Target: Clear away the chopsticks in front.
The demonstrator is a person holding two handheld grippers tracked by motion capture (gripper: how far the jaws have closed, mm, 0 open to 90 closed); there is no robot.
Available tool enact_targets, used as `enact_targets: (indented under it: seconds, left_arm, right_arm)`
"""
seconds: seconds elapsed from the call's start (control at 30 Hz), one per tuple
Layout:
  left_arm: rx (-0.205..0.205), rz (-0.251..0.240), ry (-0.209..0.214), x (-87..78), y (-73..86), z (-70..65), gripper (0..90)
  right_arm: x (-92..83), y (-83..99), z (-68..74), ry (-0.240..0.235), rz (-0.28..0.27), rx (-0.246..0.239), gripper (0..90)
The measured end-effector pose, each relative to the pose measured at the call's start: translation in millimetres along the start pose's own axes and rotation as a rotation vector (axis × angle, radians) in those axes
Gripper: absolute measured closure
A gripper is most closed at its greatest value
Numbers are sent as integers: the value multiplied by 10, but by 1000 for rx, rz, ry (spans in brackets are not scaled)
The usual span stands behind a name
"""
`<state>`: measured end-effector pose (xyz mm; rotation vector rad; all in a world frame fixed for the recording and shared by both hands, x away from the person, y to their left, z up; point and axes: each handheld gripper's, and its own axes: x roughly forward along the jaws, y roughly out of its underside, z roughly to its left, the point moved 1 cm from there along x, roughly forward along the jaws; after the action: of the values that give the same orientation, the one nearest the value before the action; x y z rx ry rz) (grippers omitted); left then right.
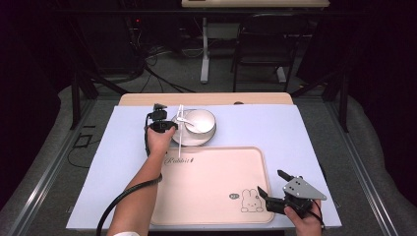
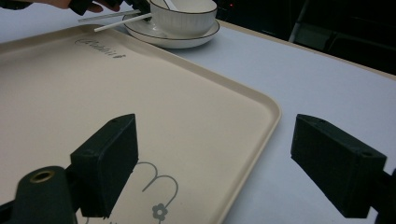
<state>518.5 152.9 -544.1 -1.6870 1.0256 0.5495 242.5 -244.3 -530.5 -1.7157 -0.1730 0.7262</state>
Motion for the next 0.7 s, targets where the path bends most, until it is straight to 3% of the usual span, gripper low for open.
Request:
enact_targets:
  seconds: [0.7]
  left_arm:
    - [-4,-26,-15,-85,-27,-1,844]
  right_arm:
    - [4,0,2,-3,1,2,145]
